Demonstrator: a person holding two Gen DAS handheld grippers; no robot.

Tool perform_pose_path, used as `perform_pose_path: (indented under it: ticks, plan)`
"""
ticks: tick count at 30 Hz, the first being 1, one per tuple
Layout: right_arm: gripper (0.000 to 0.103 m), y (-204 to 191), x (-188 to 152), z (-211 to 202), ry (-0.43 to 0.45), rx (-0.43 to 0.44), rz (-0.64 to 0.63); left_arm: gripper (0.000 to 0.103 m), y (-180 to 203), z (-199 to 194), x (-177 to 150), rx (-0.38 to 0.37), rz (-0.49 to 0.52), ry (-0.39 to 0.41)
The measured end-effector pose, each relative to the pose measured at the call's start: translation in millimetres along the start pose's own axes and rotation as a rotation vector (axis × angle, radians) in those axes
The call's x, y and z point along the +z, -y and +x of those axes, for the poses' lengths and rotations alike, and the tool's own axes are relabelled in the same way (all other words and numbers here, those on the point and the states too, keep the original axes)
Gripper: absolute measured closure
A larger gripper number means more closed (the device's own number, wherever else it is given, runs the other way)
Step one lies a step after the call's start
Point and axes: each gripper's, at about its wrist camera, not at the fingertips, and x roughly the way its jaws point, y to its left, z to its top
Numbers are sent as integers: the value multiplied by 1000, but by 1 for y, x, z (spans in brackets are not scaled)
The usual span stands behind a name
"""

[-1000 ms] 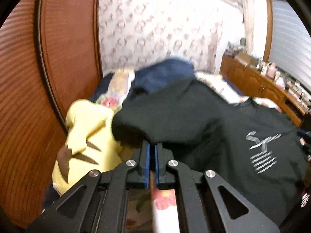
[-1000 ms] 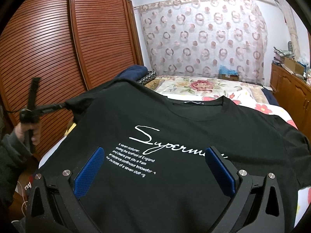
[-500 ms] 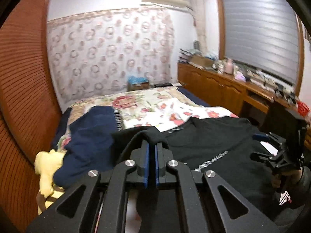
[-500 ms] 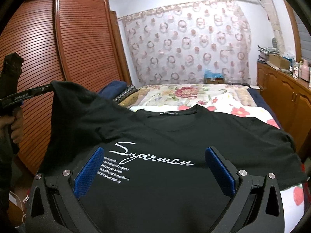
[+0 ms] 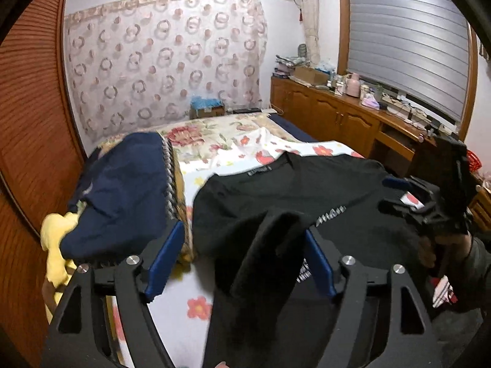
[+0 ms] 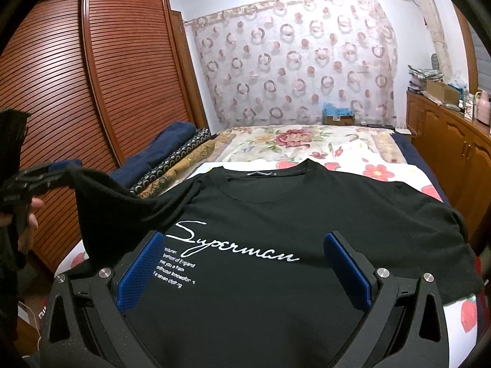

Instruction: Fold small clothes

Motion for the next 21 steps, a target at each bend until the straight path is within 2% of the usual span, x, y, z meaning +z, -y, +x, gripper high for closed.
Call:
perform_pose_path:
  ticks: [3,5,9,13,16,19,21]
  plan:
    - [0,-3,2,0,-1,2,-15,25,14,14,-15,-52,31,-88]
    - [0,0,3,-1,2,6,-21,25,24,26,-28,-60,49,-142]
    - [0,6,0,-2,-4,9,-33,25,28,37,-47,-60,49,-198]
    - [0,8,2,-1,-20,26,-48,25,23,33,-60,-53,28,-208]
    - [5,2,5,3,-38,59,-74,24,13,24,-68,-33,-7,-194]
    - [20,-9,8,11,-58,116,-119,24,2,18,-71,-9,-45,-177]
    - [37,-15,12,17,-72,153,-141,24,-3,15,-74,9,-62,-168]
